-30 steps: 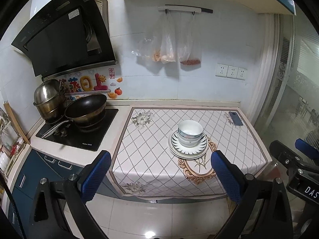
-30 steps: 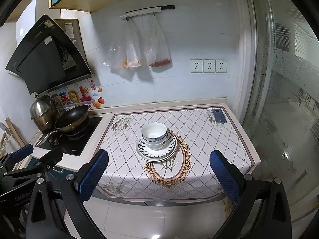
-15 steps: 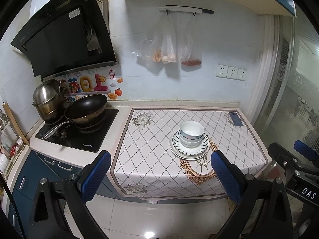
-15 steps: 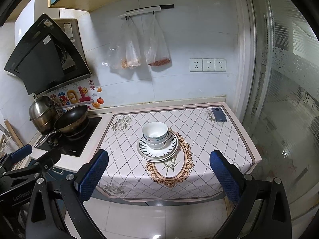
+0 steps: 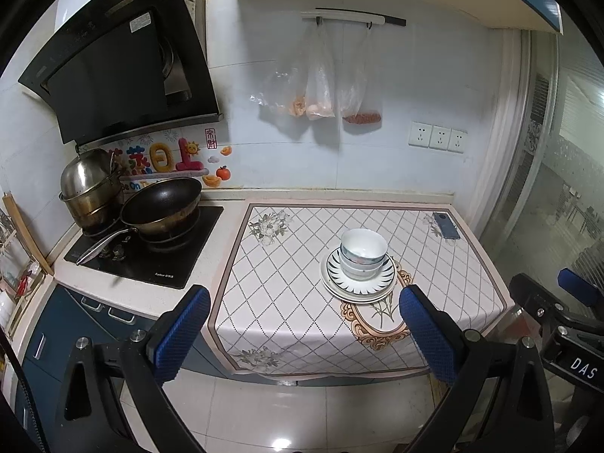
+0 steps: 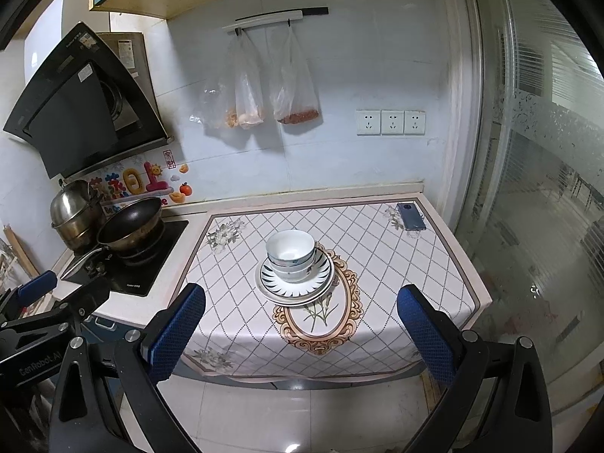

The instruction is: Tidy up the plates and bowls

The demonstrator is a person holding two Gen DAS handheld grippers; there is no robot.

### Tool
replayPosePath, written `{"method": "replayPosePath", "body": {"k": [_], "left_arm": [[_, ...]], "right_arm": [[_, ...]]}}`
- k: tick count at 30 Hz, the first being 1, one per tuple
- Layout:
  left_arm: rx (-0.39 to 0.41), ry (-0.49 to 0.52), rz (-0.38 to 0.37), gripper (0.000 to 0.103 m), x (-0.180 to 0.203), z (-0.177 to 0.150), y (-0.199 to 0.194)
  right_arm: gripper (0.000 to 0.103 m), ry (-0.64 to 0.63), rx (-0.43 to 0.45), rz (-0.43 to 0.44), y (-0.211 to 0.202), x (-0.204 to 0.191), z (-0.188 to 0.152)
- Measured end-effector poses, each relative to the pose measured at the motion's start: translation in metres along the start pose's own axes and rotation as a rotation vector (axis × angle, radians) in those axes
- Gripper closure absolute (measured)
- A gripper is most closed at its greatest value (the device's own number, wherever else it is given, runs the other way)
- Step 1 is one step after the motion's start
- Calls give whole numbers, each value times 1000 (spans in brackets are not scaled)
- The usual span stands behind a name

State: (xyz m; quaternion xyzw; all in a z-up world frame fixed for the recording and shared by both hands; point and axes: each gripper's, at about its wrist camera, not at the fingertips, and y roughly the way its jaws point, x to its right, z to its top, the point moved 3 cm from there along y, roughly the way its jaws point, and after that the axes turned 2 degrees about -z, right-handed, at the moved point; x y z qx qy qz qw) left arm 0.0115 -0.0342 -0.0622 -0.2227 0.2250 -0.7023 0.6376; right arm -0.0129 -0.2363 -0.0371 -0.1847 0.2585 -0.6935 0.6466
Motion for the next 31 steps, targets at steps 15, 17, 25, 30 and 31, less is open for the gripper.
{"method": "replayPosePath", "body": {"k": [15, 17, 25, 30, 31], "left_arm": [[-1, -4, -2, 0, -5, 1, 4], [-2, -6, -3, 0, -6, 0, 3], [4, -10, 2, 0, -8, 0, 2], [6, -11, 3, 0, -8, 0, 2], [5, -12, 3, 0, -7, -1, 2]], "right_arm": [[0, 0, -6, -16, 2, -4, -1], [0, 0, -5, -19, 3, -4, -1], [0, 0, -5, -29, 3, -5, -1], [0, -3, -8, -32, 3, -7, -2], [0, -3, -9, -32, 3, -7, -2]]}}
